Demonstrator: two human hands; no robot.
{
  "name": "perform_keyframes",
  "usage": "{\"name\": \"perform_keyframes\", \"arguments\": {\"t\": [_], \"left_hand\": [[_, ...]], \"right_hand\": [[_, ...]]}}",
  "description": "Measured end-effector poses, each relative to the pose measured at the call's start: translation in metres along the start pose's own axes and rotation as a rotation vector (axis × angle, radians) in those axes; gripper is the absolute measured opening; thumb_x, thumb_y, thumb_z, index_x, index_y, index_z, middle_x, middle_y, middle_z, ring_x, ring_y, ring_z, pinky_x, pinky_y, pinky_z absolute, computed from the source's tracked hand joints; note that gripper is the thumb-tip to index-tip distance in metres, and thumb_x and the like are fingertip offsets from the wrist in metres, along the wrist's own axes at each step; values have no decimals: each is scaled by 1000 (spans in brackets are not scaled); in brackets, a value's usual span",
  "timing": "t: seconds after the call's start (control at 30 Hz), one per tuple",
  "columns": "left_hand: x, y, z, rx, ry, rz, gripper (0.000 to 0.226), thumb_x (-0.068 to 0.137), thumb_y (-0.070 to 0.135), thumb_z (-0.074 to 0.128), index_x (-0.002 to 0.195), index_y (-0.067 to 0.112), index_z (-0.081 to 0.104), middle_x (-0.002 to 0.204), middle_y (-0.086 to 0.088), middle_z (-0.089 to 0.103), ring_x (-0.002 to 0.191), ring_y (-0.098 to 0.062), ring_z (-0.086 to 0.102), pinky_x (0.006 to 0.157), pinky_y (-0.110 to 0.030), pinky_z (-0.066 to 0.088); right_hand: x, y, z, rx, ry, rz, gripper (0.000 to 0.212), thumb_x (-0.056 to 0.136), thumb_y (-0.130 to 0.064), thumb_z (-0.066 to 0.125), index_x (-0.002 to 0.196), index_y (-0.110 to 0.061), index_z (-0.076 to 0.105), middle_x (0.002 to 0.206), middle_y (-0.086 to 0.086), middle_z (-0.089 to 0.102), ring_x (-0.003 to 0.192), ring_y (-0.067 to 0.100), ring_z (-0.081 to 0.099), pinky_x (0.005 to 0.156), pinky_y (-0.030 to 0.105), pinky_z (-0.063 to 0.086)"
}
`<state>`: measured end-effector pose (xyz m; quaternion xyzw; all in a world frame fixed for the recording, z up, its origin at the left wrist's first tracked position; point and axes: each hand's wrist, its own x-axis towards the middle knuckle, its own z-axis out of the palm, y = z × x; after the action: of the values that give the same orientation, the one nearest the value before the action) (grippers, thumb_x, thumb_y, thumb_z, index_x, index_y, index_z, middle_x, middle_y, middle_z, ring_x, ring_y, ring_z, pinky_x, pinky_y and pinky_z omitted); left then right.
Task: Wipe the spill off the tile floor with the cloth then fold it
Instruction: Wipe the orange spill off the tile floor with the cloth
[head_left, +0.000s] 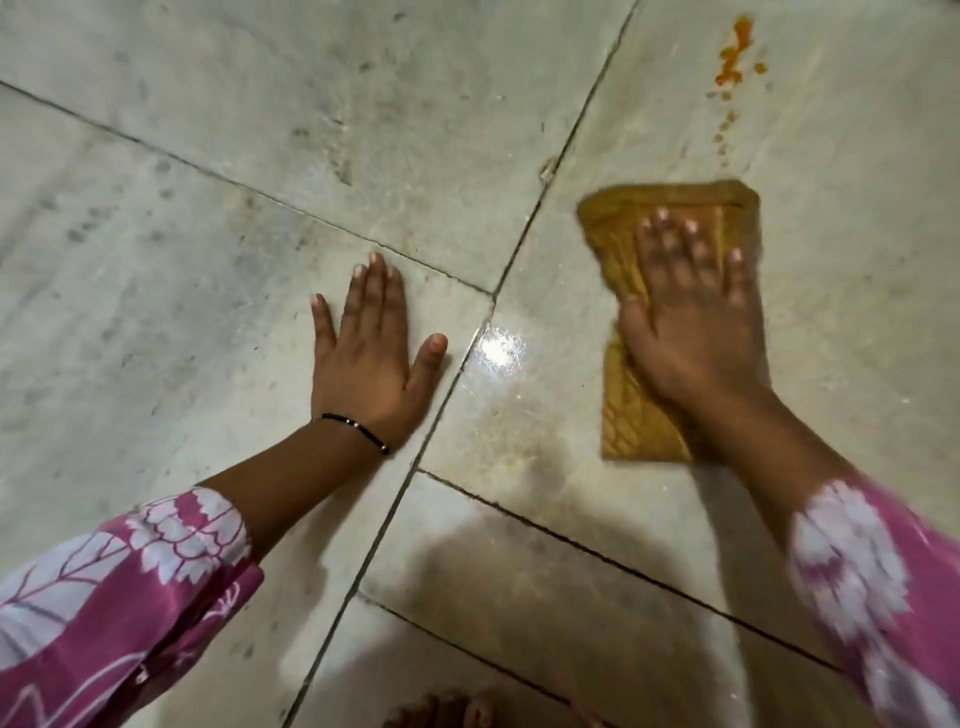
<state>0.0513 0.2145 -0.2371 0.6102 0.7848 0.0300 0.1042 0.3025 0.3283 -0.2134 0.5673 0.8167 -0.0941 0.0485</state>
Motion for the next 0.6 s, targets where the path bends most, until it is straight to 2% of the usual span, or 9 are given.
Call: {"name": "perform_keyframes", "arguments": {"t": [0.1,0.2,0.3,0.4,0.5,0.6], "left_hand": [[0,1,1,5,4,-4,80,89,61,-2,151,10,-2,159,-5,-9,145,-15,-11,116,-46,-10],[1,1,1,-24,15,-6,78,89,58,-3,151,11,1,159,-5,-6,146,-15,-8,116,-43,-10],[2,2,-1,-83,44,-15,78,89,56,-2,151,10,7,159,-4,0,146,-15,-3,117,-42,-7],[1,1,-2,-122,66,-15,81,88,59,-1,150,9,14,159,-6,6,146,-17,3,117,-43,-4],[3,0,-1,-105,59,-10,79,89,58,1,151,9,12,159,-5,5,146,-17,3,117,-43,-4],[2,-1,0,-95,54,-9,77,90,58,1,151,11,9,160,-4,2,146,-15,0,118,-42,-4]], "right_hand": [[-71,6,9,-2,-40,-23,68,91,-43,20,153,-20,5,161,-1,0,147,18,-2,118,47,-2],[-103,-22,23,-47,-91,-162,70,89,-43,25,153,-18,11,161,2,4,147,21,0,116,47,-1],[-83,-66,29,1,-94,-343,69,87,-42,29,152,-18,20,159,2,15,147,22,8,115,49,0],[-25,-101,24,17,-47,-430,66,88,-39,22,151,-18,21,159,0,19,147,20,12,115,47,-1],[43,-90,10,18,-14,-319,62,95,-35,27,153,-18,13,160,0,14,147,19,8,116,45,0],[60,-34,-1,61,39,-121,64,92,-38,24,152,-17,15,160,1,12,147,18,8,118,43,2]]}}
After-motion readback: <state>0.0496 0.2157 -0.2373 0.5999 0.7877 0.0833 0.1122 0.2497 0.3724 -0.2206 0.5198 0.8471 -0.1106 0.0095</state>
